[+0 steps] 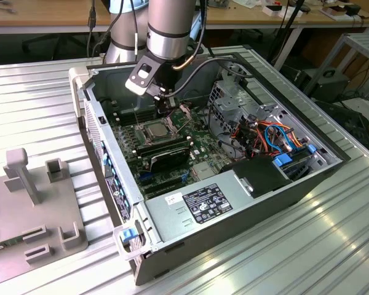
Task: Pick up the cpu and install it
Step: 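Close the cpu cover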
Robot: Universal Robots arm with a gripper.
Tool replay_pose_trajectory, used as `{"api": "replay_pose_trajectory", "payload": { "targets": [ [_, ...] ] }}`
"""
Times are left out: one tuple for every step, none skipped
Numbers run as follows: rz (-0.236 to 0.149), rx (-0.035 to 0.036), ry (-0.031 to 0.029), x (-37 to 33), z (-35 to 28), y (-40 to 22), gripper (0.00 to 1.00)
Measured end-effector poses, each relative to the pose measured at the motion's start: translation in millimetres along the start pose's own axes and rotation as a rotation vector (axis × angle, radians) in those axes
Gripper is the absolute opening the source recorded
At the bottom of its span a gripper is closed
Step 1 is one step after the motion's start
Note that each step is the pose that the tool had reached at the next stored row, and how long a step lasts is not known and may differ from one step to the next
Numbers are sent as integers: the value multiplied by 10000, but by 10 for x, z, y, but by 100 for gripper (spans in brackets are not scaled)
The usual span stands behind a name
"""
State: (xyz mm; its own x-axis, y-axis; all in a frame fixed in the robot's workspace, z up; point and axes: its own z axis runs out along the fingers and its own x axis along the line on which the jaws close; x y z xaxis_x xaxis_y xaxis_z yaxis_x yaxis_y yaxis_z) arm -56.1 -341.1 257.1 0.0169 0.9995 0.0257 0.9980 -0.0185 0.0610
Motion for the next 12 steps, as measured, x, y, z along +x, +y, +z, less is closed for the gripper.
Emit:
{"api": "replay_pose_trajectory", "payload": {
  "targets": [
    [0, -1, 1, 0, -1, 0, 11],
    [1, -2, 4, 0, 0, 0, 11],
    [1, 0, 1, 0, -3, 0, 11],
    [0, 0, 1, 0, -3, 0, 11],
    [0, -1, 1, 0, -5, 0, 11],
    [0, 2, -3, 0, -23, 1, 11],
    [1, 0, 0, 2, -59, 3, 11],
    [0, 0, 0, 3, -105, 6, 11],
    [0, 0, 1, 3, -130, 8, 11],
    [0, 0, 1, 4, -151, 9, 11],
    [0, -1, 1, 4, -169, 10, 11],
    [0, 0, -1, 5, -184, 11, 11]
  ]
}}
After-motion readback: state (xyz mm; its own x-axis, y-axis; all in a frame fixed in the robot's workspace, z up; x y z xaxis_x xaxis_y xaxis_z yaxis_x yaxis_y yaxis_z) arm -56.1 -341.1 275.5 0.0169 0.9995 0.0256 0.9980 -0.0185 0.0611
